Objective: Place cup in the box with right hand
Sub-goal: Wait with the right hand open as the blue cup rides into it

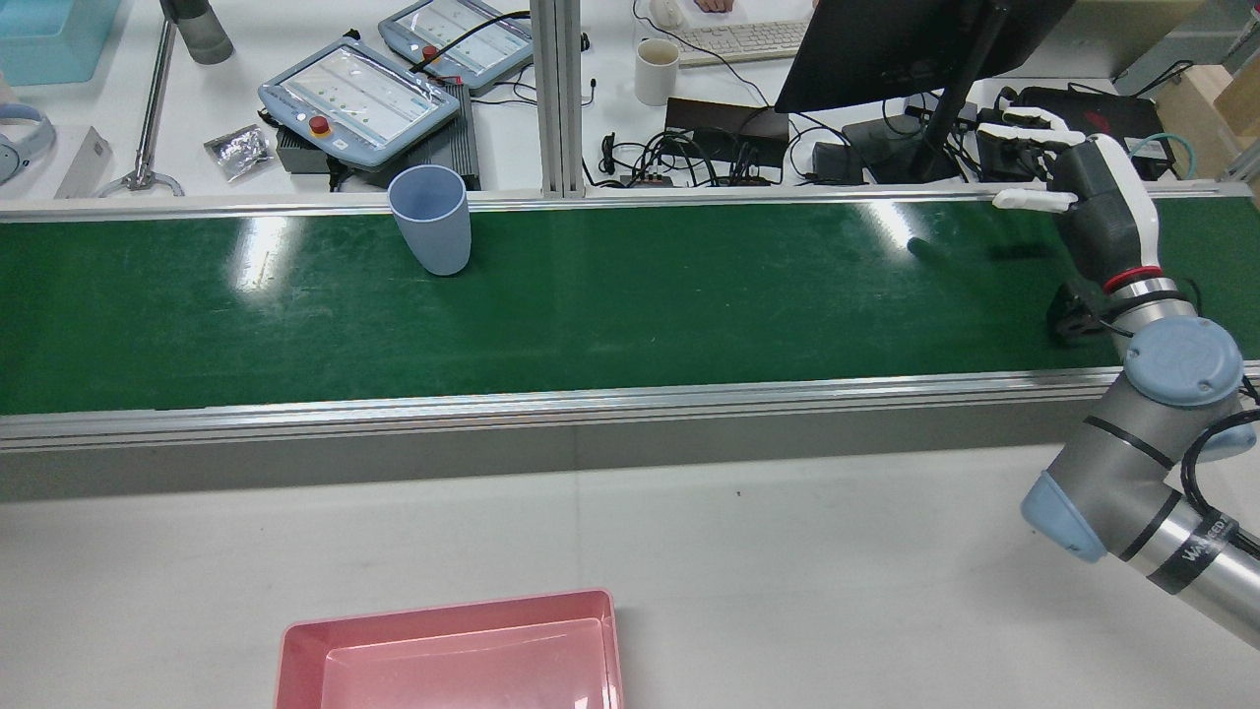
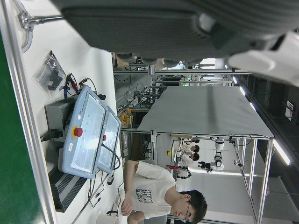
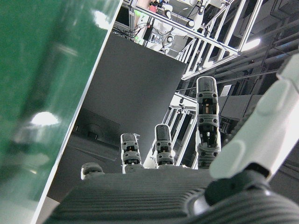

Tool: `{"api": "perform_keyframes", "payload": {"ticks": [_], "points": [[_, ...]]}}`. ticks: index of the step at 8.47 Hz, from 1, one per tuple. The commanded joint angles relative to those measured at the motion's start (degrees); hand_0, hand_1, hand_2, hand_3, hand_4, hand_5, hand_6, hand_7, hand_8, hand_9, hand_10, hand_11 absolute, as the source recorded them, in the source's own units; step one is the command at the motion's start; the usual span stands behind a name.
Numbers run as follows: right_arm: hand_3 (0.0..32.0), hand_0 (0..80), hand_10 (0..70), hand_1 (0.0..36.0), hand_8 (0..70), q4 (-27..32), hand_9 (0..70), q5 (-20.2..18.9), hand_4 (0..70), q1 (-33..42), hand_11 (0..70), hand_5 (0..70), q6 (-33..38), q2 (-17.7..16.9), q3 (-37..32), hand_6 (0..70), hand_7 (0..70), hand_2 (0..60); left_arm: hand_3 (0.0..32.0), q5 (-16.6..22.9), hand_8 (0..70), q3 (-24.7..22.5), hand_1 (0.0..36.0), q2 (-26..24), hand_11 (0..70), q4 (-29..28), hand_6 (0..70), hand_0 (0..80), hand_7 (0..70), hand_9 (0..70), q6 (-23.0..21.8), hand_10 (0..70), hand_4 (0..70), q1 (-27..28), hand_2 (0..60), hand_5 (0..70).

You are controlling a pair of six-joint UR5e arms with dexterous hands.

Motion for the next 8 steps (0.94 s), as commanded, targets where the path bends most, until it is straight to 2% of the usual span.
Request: {"api": "perform_keyframes", "payload": {"ticks": [1, 3, 5, 8], "points": [[16.6, 44.3, 0.0, 0.1, 7.9, -0.4, 15.2, -0.9, 42.6, 0.1, 0.0, 0.9, 0.0, 0.0, 0.5, 3.7, 31.6, 0.0, 0.0, 0.0, 0.0, 0.0, 0.0, 0.0, 0.0, 0.0, 0.0, 0.0, 0.0, 0.0, 0.0, 0.0, 0.0, 0.0, 0.0, 0.0], [16.2, 44.1, 0.0, 0.1, 7.6, -0.6, 15.5, -2.1, 45.3, 0.0, 0.0, 0.6, -0.1, 0.1, 0.4, 3.7, 32.0, 0.0, 0.0, 0.0, 0.0, 0.0, 0.0, 0.0, 0.0, 0.0, 0.0, 0.0, 0.0, 0.0, 0.0, 0.0, 0.0, 0.0, 0.0, 0.0], [15.4, 44.7, 0.0, 1.1, 7.7, -0.6, 15.6, -2.4, 45.3, 0.0, 0.0, 0.9, -0.1, 0.2, 0.5, 3.9, 32.7, 1.7, 0.0, 0.0, 0.0, 0.0, 0.0, 0.0, 0.0, 0.0, 0.0, 0.0, 0.0, 0.0, 0.0, 0.0, 0.0, 0.0, 0.0, 0.0], [15.2, 44.5, 0.0, 0.7, 7.8, -0.6, 15.8, -2.4, 45.4, 0.0, 0.0, 0.8, -0.2, 0.4, 1.0, 4.0, 32.7, 0.6, 0.0, 0.0, 0.0, 0.0, 0.0, 0.0, 0.0, 0.0, 0.0, 0.0, 0.0, 0.0, 0.0, 0.0, 0.0, 0.0, 0.0, 0.0]]}}
